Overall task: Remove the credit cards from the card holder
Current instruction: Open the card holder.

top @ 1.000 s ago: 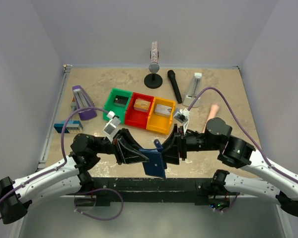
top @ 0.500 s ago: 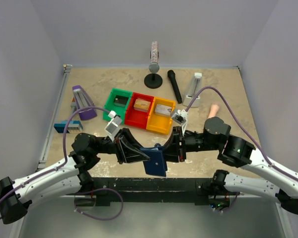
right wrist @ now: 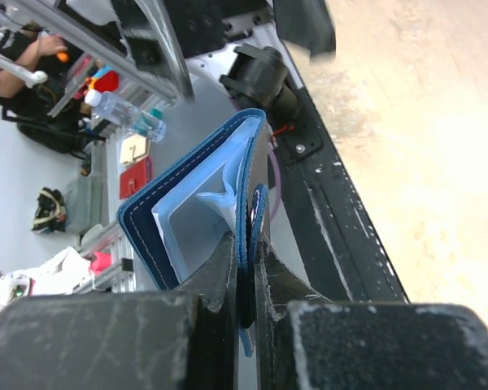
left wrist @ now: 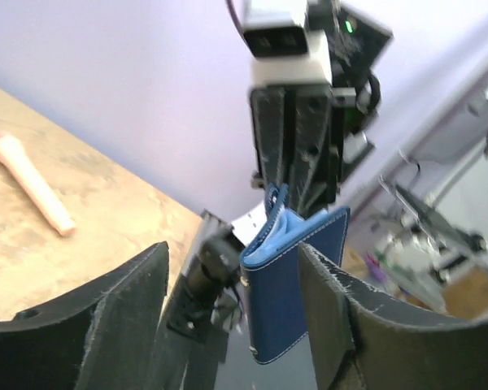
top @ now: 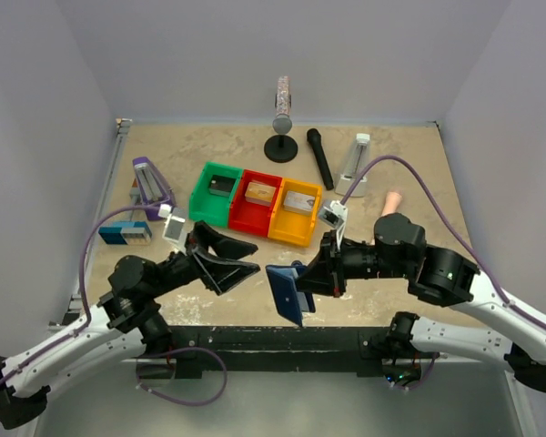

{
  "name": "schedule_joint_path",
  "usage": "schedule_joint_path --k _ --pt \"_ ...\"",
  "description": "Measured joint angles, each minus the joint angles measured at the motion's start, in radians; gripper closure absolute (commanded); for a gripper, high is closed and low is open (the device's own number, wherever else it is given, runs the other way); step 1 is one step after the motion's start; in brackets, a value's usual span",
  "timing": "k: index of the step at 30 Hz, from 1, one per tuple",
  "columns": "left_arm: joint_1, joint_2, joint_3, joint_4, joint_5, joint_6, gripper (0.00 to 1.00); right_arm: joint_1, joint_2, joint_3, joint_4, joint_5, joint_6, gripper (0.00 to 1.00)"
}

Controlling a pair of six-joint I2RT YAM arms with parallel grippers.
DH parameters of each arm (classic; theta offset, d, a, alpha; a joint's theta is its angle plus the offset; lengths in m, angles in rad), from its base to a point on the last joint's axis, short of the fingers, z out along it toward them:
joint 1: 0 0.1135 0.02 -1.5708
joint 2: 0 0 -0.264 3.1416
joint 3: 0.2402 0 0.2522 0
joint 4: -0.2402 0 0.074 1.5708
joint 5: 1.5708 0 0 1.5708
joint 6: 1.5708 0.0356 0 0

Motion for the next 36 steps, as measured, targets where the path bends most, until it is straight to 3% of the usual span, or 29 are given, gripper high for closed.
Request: schedule_joint_path --k 4,8,16,22,30,36 --pt "0.001 -0.100 -0.050 -0.014 -0.142 -0.017 0.22 0.002 -0.003 0.039 -0.085 0.057 -0.013 1.00" --pt "0.001 -0.074 -0.050 -0.061 -0.186 -0.017 0.21 0.002 0.017 0.080 -0.160 0.145 -0.018 1.00" --pt "0.001 0.111 -0.040 -0.053 -0.135 -0.093 0.14 0.002 0.069 0.114 -0.284 0.352 0.005 1.00" --pt "0.001 0.140 -0.040 -0.001 -0.109 -0.139 0.14 0.002 0.068 0.114 -0.340 0.460 0.025 1.00" --pt "-0.019 0.215 -0.041 0.080 -0.077 -0.166 0.18 0.002 0.068 0.113 -0.347 0.510 0.056 1.00" --pt "-0.050 0.241 -0.041 0.095 -0.066 -0.164 0.26 0.002 0.059 0.100 -0.341 0.515 0.076 1.00"
